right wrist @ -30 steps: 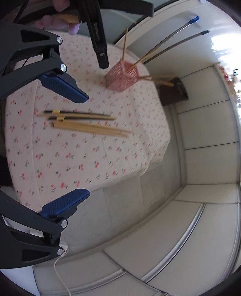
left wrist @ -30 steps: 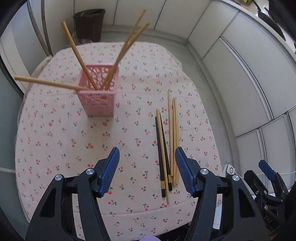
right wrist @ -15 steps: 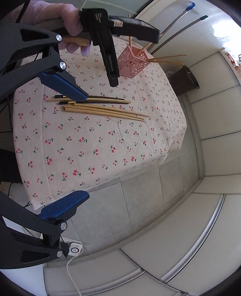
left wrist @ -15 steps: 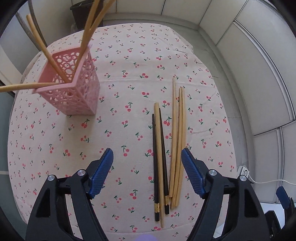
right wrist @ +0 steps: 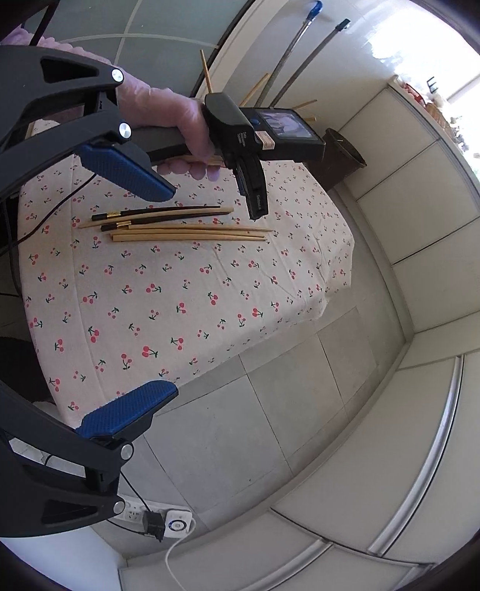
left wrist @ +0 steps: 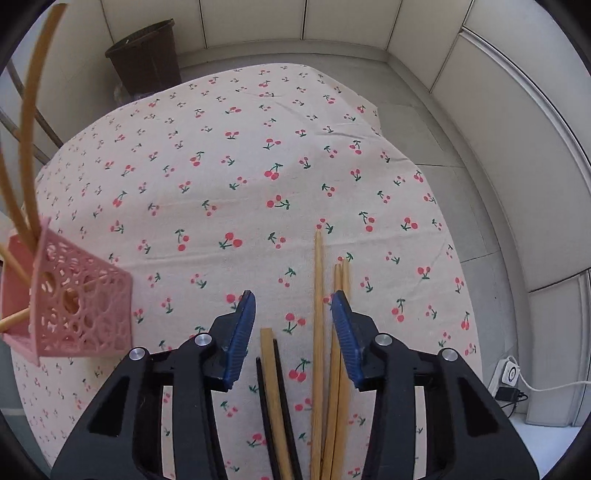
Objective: Organize utensils
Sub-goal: 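Move the left tool back to the chopsticks and grasp one, then lift the chopstick with the left tool while the right tool grasps another wooden chopstick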
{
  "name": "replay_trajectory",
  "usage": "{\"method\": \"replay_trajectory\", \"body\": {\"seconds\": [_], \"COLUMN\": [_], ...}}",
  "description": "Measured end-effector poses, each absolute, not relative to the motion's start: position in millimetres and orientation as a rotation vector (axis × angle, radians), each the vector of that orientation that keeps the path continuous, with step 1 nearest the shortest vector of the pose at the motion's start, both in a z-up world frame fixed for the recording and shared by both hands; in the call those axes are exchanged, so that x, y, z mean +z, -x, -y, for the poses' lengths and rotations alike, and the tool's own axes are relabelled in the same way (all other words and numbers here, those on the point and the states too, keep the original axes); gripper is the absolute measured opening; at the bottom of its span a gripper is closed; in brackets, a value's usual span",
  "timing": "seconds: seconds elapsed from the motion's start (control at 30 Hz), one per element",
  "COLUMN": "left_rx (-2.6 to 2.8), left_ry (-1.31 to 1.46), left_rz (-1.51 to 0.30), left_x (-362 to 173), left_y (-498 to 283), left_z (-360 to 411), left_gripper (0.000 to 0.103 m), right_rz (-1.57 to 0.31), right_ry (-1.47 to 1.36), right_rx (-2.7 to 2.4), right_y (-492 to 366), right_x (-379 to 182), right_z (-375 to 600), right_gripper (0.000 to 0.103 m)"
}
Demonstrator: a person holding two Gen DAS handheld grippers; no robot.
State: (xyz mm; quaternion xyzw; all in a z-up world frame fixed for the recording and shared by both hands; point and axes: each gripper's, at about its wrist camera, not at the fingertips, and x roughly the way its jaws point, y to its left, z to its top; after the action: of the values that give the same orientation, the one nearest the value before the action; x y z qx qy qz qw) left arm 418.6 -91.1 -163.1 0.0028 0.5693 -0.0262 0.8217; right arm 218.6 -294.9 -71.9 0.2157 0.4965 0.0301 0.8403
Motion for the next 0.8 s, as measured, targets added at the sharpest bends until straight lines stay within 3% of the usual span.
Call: {"method": "replay_trajectory", "body": {"seconds": [0.17, 0.3, 0.5, 0.63, 0.8], "left_rx": [-0.063, -0.037, -0.089, -0.135, -0.168], "left_ry": [-0.048, -0.053, -0.091, -0.080, -0.051], "left_rz": [-1.197, -1.220, -1.234, -1.232, -1.183], "left_x": [-174, -186, -192, -192, -167], "left_y": [-432, -441, -445, -442, -422], "left_z": [103, 102, 108, 110, 103], "left_gripper": [0.036, 0.020, 0.019, 0.005, 0.005], "right_rz": [-1.062, -1.061, -1.082, -1.092, -1.104], "right_ry": [-0.490, -0.459, -0.467, -0.464, -0.498], "right_rx": [0.071, 0.053, 0.041, 0.030, 0.014], "right_y": [-224, -225, -229, -233, -241], "right_x": [-75, -75, -81, -87, -96], "right_z": [299, 296, 298, 300, 304], "right_gripper": [0.094, 0.094, 0.094, 0.094, 0.094]}}
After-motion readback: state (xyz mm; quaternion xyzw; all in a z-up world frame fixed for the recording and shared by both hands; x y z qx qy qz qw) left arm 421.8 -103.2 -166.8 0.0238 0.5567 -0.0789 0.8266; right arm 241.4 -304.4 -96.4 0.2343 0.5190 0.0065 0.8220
